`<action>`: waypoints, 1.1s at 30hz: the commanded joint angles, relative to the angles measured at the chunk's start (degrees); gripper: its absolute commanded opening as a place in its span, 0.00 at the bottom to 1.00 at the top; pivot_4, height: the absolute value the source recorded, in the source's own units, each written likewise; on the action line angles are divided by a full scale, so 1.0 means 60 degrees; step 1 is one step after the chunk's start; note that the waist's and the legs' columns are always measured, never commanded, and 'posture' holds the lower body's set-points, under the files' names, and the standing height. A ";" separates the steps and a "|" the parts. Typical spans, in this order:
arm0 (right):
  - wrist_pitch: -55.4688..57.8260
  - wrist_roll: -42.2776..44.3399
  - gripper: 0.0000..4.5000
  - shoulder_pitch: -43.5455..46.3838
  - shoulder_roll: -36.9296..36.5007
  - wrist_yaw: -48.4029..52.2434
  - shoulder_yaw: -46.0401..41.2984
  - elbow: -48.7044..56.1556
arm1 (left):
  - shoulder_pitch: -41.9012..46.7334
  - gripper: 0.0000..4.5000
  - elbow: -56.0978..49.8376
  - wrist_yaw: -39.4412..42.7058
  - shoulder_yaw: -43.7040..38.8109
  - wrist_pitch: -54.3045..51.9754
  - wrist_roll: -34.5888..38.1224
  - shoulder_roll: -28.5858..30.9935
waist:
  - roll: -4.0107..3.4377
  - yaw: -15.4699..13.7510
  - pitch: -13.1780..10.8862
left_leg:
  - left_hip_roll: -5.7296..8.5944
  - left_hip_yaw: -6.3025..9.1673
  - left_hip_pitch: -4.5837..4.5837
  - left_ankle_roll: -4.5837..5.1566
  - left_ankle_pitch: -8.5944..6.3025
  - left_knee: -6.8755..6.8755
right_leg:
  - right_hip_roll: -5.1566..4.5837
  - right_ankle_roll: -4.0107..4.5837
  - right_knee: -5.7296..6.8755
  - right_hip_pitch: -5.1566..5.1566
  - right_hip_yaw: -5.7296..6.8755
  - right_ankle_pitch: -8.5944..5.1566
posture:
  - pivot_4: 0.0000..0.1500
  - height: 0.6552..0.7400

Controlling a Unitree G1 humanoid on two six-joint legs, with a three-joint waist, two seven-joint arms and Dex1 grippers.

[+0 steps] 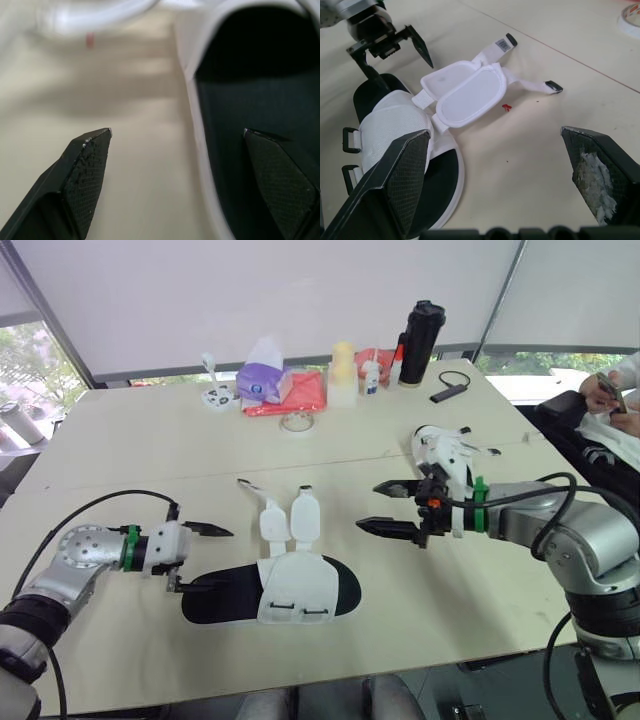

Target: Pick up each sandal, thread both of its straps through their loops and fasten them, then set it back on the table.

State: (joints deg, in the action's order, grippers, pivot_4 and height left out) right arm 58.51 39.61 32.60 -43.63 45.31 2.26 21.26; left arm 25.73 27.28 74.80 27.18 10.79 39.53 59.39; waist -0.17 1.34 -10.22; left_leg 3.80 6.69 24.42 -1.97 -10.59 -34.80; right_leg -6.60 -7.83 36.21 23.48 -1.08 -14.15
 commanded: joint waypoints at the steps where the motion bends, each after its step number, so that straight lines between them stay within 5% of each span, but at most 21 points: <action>1: -0.0002 0.0091 1.00 0.0005 -0.0127 0.0023 -0.0262 0.0311 | -0.0190 0.68 -0.1292 0.0494 -0.1127 -0.2394 0.0701 -0.0031 | 0.0024 -0.0020 -0.0015 | 0.0005 -0.0004 0.0002 0.0002 -0.0002 0.0001 | -0.0002 -0.0011 0.0000 0.0000 0.0001 -0.0002 | 1.00 1.00; 7: 0.0224 0.0171 1.00 -0.0191 -0.0199 -0.0130 -0.0481 0.0445 | -0.0727 0.01 -0.3565 0.0483 -0.2419 -0.4897 0.1354 -0.0373 | 0.0036 -0.0059 -0.0023 | 0.0021 -0.0006 0.0011 0.0006 -0.0006 0.0006 | -0.0019 -0.0007 -0.0010 -0.0002 0.0002 -0.0006 | 1.00 1.00; 18: 0.0280 0.0158 1.00 -0.0930 -0.0412 -0.0227 -0.0710 0.0748 | -0.0654 0.01 -0.4407 0.1013 -0.3191 -0.5576 0.0139 -0.0622 | 0.0040 -0.0096 -0.0026 | 0.0020 -0.0012 0.0013 0.0005 -0.0007 0.0011 | -0.0030 0.0007 -0.0034 -0.0002 -0.0002 -0.0012 | 1.00 1.00; 24: -0.0424 -0.0219 1.00 -0.2580 -0.0493 -0.0247 -0.0105 0.2145 | -0.0234 0.01 -0.4570 -0.0053 -0.3982 -0.6160 0.0203 -0.1497 | 0.0059 -0.0127 -0.0035 | 0.0025 -0.0003 0.0019 0.0004 -0.0007 0.0010 | -0.0041 0.0002 -0.0037 -0.0005 0.0001 -0.0016 | 1.00 1.00; 33: -0.1610 -0.1299 0.02 -0.2989 -0.0561 0.0057 0.1341 0.2692 | -0.0860 0.00 -0.5132 -0.1634 -0.4794 -0.6666 -0.0106 -0.2230 | 0.0080 -0.0114 -0.0046 | 0.0025 0.0000 0.0017 0.0004 -0.0008 0.0004 | -0.0041 0.0002 -0.0040 -0.0003 -0.0013 -0.0014 | 1.00 1.00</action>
State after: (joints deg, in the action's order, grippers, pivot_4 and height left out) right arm 51.31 33.57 14.43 -46.57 45.02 9.25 36.35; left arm 20.84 -1.64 67.09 0.70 -28.57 39.23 46.02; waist 0.32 0.66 -10.50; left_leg 3.96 6.68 24.52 -1.95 -10.64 -34.78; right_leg -6.85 -7.82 35.96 23.46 -1.17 -14.24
